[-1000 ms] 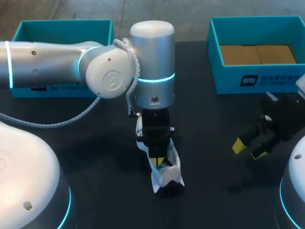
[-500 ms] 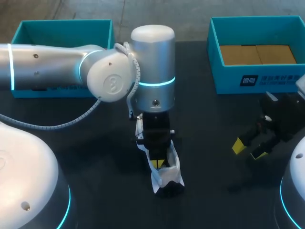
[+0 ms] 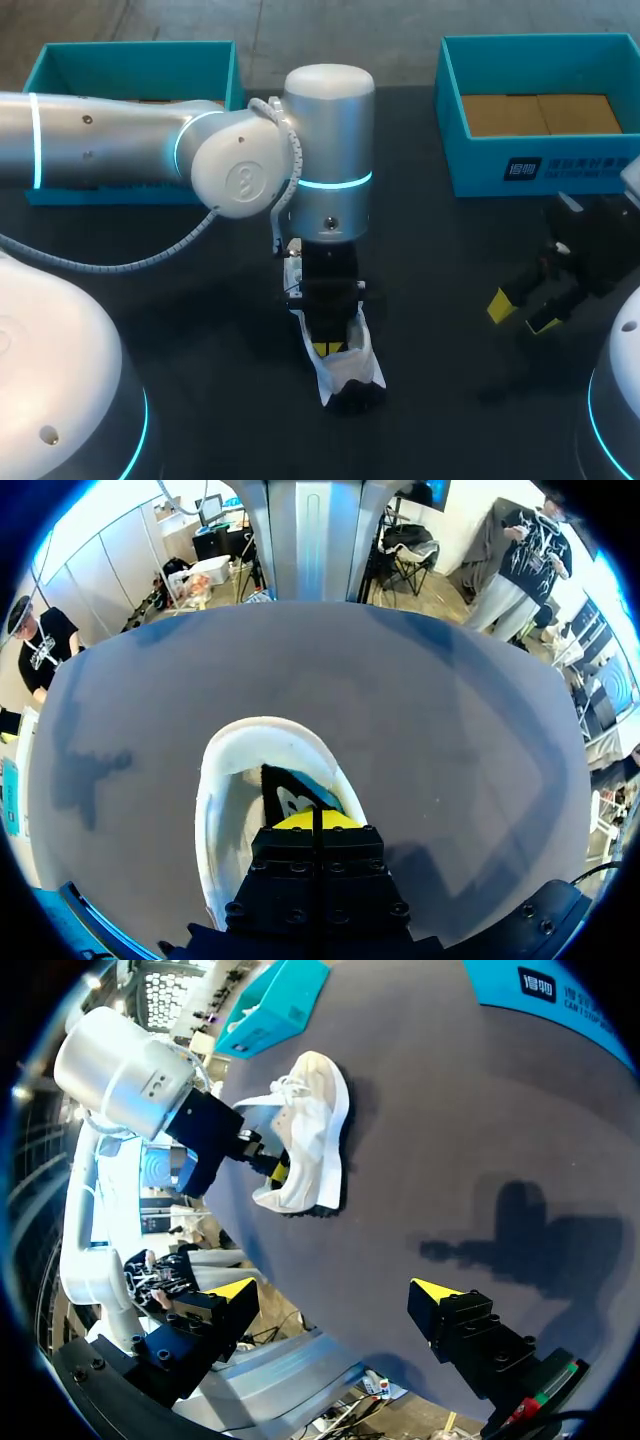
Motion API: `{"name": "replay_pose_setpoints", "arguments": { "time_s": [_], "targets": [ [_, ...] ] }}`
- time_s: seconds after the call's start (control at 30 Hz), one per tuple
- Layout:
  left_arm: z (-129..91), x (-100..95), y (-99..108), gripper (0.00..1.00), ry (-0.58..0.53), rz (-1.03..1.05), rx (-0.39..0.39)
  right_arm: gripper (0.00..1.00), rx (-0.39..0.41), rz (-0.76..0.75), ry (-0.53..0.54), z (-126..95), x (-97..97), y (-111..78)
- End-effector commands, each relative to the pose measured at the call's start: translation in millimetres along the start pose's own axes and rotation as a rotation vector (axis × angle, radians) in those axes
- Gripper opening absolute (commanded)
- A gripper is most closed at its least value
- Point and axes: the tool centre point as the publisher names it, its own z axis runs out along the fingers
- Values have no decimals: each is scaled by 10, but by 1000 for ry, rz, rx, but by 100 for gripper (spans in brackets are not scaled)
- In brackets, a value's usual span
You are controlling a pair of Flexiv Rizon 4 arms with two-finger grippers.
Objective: Take the shoe out of the shoebox, open the shoe tongue, remove and reinsert the insole, then place the shoe into the shoebox
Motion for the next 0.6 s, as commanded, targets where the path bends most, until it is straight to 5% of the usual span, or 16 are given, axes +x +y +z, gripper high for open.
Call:
{"name": "replay_pose_setpoints", "arguments": {
  "time_s": [0.03, 0.6],
  "targets": [
    [84, -66, 38, 0, 15, -2, 7, 100, -1, 2, -3, 6, 2, -12],
    [227, -135, 111, 0, -26, -38, -79, 100, -1, 2, -3, 6, 2, -12]
  ]
}}
